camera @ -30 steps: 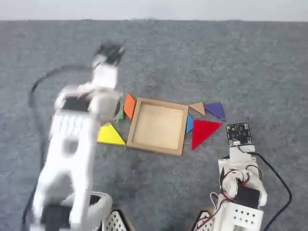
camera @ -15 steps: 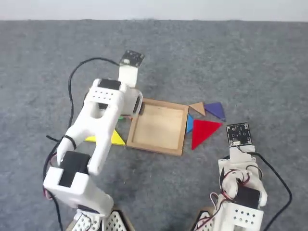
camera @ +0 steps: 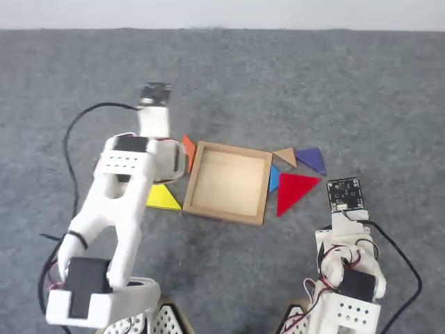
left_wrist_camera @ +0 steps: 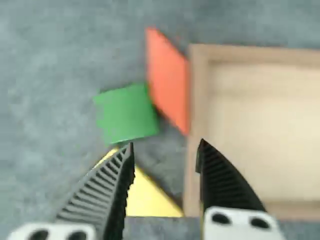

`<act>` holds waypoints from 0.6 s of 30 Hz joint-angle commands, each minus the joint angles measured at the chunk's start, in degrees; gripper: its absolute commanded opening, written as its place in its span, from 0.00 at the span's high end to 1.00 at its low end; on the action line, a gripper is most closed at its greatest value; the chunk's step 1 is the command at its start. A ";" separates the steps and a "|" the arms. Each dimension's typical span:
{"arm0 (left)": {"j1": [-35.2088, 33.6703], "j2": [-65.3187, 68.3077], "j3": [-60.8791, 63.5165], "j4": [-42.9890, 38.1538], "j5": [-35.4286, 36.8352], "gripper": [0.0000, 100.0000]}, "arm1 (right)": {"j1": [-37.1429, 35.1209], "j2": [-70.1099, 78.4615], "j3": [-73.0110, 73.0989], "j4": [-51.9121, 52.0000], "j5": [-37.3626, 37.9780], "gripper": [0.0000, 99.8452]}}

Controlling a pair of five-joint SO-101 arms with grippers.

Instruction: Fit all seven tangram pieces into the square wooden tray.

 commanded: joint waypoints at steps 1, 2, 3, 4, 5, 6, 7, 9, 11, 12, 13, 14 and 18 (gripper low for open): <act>-0.35 -2.73 -1.19 0.97 6.59 0.81 | 0.75 0.04 0.79 0.48 0.62 0.99; 0.79 -2.55 -1.10 2.20 9.67 0.81 | 0.75 0.04 0.79 0.48 0.62 0.99; 1.93 -2.55 -1.10 3.52 12.40 0.81 | 0.75 0.04 0.79 0.48 0.62 0.99; 2.90 -2.64 -1.19 4.48 14.68 0.81 | 0.75 0.04 0.79 0.48 0.62 0.99; 3.34 -2.64 -1.45 4.75 16.00 0.81 | 0.75 0.04 0.79 0.48 0.62 0.99; 2.64 -2.55 -1.27 3.96 16.79 0.81 | 0.75 0.04 0.79 0.48 0.62 0.99; 1.49 -2.55 -1.01 2.46 17.32 0.81 | 0.75 0.04 0.79 0.48 0.62 0.99; -1.41 -2.55 -0.31 0.62 17.76 0.80 | 0.75 0.04 0.79 0.48 0.62 0.99; -3.96 -2.55 -0.13 0.26 17.67 0.80 | 0.75 0.04 0.79 0.48 0.62 0.99; -5.10 -2.55 -0.04 0.35 17.49 0.78 | 0.75 0.04 0.79 0.48 0.62 0.99; -5.89 -2.55 0.04 0.70 17.41 0.76 | 0.75 0.04 0.79 0.48 0.62 0.99; -6.51 -2.55 0.22 1.23 17.41 0.73 | 0.75 0.04 0.79 0.48 0.62 0.99; -6.68 -2.55 0.31 7.65 17.41 0.62 | 0.75 0.04 0.79 0.48 0.62 0.99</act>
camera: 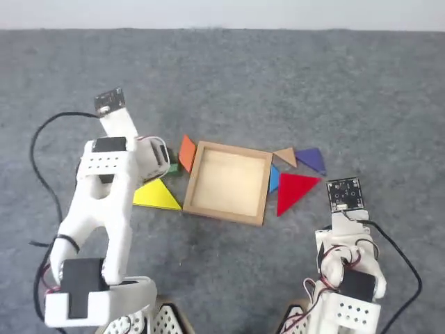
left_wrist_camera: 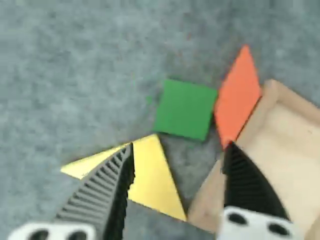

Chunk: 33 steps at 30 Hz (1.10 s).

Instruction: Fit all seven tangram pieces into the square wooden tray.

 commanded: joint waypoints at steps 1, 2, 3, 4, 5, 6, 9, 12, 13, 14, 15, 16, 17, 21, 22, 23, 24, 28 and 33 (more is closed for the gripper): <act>-0.53 -2.55 -0.04 5.19 0.70 0.61 | 0.75 0.04 0.79 0.48 0.62 0.99; -0.70 -2.55 0.13 6.24 0.70 0.61 | 0.75 0.04 0.79 0.48 0.62 0.99; -1.23 -2.55 0.13 7.30 0.70 0.61 | 0.75 0.04 0.79 0.48 0.62 0.99; -1.67 -2.55 0.40 7.82 0.70 0.61 | 0.75 0.04 0.79 0.48 0.62 0.99; -1.85 -2.55 0.75 7.82 0.70 0.61 | 0.75 0.04 0.79 0.48 0.62 0.99; -1.93 -2.55 1.27 7.12 0.70 0.61 | 0.75 0.04 0.79 0.48 0.62 0.99; -2.20 -2.55 5.14 1.76 0.70 0.61 | 0.75 0.04 0.79 0.48 0.62 0.99; -2.20 -2.55 10.68 -6.24 0.70 0.61 | 0.75 0.04 0.79 0.48 0.62 0.99; -2.20 -2.55 12.18 -8.62 0.70 0.61 | 0.75 0.04 0.79 0.48 0.62 0.99; -2.20 -2.55 13.23 -10.55 0.70 0.61 | 0.75 0.04 0.79 0.48 0.62 0.99; -2.20 -2.55 13.93 -11.87 0.70 0.61 | 0.75 0.04 0.79 0.48 0.62 0.99; -2.20 -2.55 14.37 -12.40 0.70 0.61 | 0.75 0.04 0.79 0.48 0.62 0.99; -2.20 -2.55 14.64 -12.75 0.70 0.61 | 0.75 0.04 0.79 0.48 0.62 0.99; -2.29 -2.55 16.13 -12.84 0.79 0.61 | 0.75 0.04 0.79 0.48 0.62 0.99; -2.29 -2.55 16.66 -12.84 0.79 0.61 | 0.75 0.04 0.79 0.48 0.62 0.99; -2.29 -2.55 17.01 -12.84 0.79 0.61 | 0.75 0.04 0.79 0.48 0.62 0.99; -2.37 -2.55 17.19 -12.84 0.79 0.61 | 0.75 0.04 0.79 0.48 0.62 0.99; -8.00 -2.55 17.10 -12.57 0.53 0.61 | 0.84 0.04 0.79 0.48 0.62 0.99; -15.03 -2.55 16.66 -9.41 -5.19 0.61 | 0.75 0.04 0.79 0.48 0.62 0.99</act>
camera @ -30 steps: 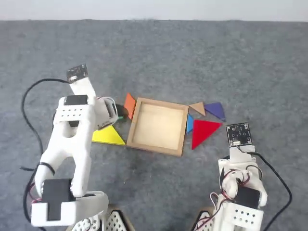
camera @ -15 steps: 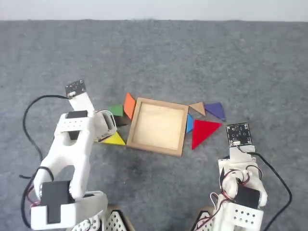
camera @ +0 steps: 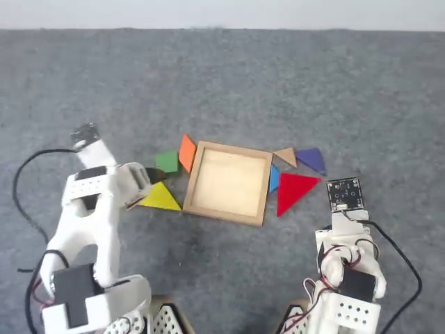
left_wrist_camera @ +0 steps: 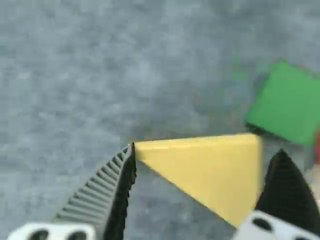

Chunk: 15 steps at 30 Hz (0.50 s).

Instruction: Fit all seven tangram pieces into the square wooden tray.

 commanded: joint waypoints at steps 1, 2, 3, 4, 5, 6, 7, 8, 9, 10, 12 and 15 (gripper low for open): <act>-3.08 -0.62 -0.57 3.87 -3.34 0.61 | 0.75 0.04 0.79 0.48 0.62 0.99; -3.08 -0.62 -0.84 5.36 -3.34 0.61 | 0.75 0.04 0.79 0.48 0.62 0.99; -2.90 -0.62 -0.92 6.33 -3.34 0.61 | 0.75 0.04 0.79 0.48 0.62 0.99; -2.81 -0.62 -1.01 6.77 -3.34 0.61 | 0.75 0.04 0.79 0.48 0.62 0.99; -2.81 -0.62 -1.10 6.68 -3.34 0.61 | 0.75 0.04 0.79 0.48 0.62 0.99; -2.99 -0.62 -1.36 6.68 -3.34 0.61 | 0.75 0.04 0.79 0.48 0.62 0.99; -3.08 -0.62 -1.80 6.59 -3.43 0.61 | 0.75 0.04 0.79 0.48 0.62 0.99; -2.99 -0.62 -2.15 6.68 -3.43 0.61 | 0.75 0.04 0.79 0.48 0.62 0.99; -2.81 -0.62 -2.33 6.68 -3.34 0.61 | 0.75 0.04 0.79 0.48 0.62 0.99; -2.29 -0.62 -2.59 6.68 -3.25 0.61 | 0.75 0.04 0.79 0.48 0.62 0.99; -0.18 -0.62 -4.09 7.03 -3.25 0.61 | 0.75 0.04 0.79 0.48 0.62 0.99; 3.52 -0.62 -5.85 7.03 -1.49 0.61 | 0.75 0.04 0.79 0.48 0.62 0.99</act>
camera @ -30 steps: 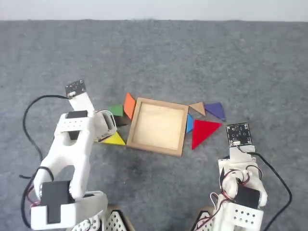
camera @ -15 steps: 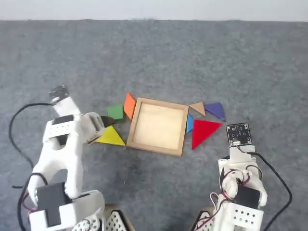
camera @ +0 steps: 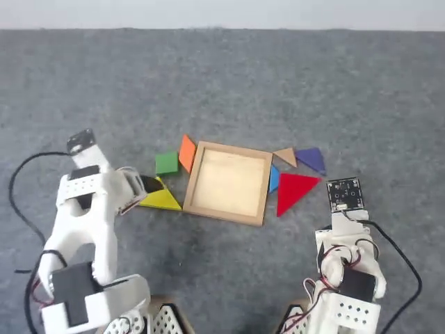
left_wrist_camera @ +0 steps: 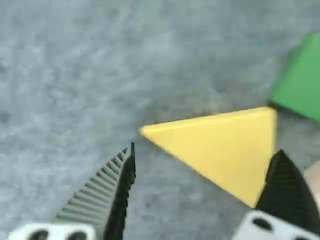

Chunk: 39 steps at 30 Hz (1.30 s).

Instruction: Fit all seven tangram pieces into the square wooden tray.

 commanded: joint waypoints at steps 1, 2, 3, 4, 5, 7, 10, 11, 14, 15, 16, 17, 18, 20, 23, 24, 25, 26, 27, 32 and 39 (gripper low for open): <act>4.57 -0.70 -3.91 0.62 2.64 0.61 | 0.75 0.04 0.79 0.48 0.62 0.99; 5.63 -0.70 -4.18 0.44 4.13 0.61 | 0.75 0.04 0.79 0.48 0.62 0.99; 6.77 -0.62 -4.62 0.09 5.36 0.61 | 0.75 0.04 0.79 0.48 0.62 0.99; 7.56 -0.62 -4.70 -0.53 6.07 0.61 | 0.75 0.04 0.79 0.48 0.62 0.99; 8.09 -0.62 -4.70 -1.41 6.33 0.61 | 0.75 0.04 0.79 0.48 0.62 0.99; 8.09 0.62 -5.05 -2.81 6.42 0.61 | 0.75 0.04 0.79 0.48 0.62 0.99; 8.09 6.68 -6.37 -4.31 6.42 0.61 | 0.75 0.04 0.79 0.48 0.62 0.99; 8.09 9.67 -7.34 -4.40 6.42 0.61 | 0.75 0.04 0.79 0.48 0.62 0.99; 7.38 19.34 -15.96 1.67 6.33 0.61 | 0.75 0.04 0.79 0.48 0.62 0.99; 6.77 22.59 -20.00 4.92 6.24 0.61 | 0.75 0.04 0.79 0.48 0.62 0.99; 6.33 25.93 -24.13 8.00 6.15 0.61 | 0.75 0.04 0.79 0.48 0.62 0.99; 5.89 29.10 -27.91 10.99 5.98 0.61 | 0.75 0.04 0.79 0.48 0.62 0.99; 5.45 32.00 -31.43 13.98 5.10 0.61 | 0.75 0.04 0.79 0.48 0.62 0.99; 5.27 37.19 -37.49 20.66 -0.09 0.62 | 0.75 0.04 0.79 0.48 0.62 0.99; 3.78 40.26 -41.71 22.68 -3.25 0.69 | 0.75 0.04 0.79 0.48 0.62 0.99; 2.99 39.65 -42.07 21.27 -3.52 0.72 | 0.75 0.04 0.79 0.48 0.62 0.99; 2.11 38.51 -42.15 19.69 -4.40 0.74 | 0.75 0.04 0.79 0.48 0.62 0.99; 1.23 36.92 -42.07 18.46 -6.33 0.76 | 0.75 0.04 0.79 0.48 0.62 0.99; 0.53 34.99 -41.71 18.02 -8.00 0.76 | 0.75 0.04 0.79 0.48 0.62 0.99; -0.18 20.22 -36.09 18.02 -15.38 0.75 | 0.75 0.04 0.79 0.48 0.62 0.99; 5.98 0.00 -23.25 18.02 -36.22 0.75 | 0.75 0.04 0.79 0.48 0.62 0.99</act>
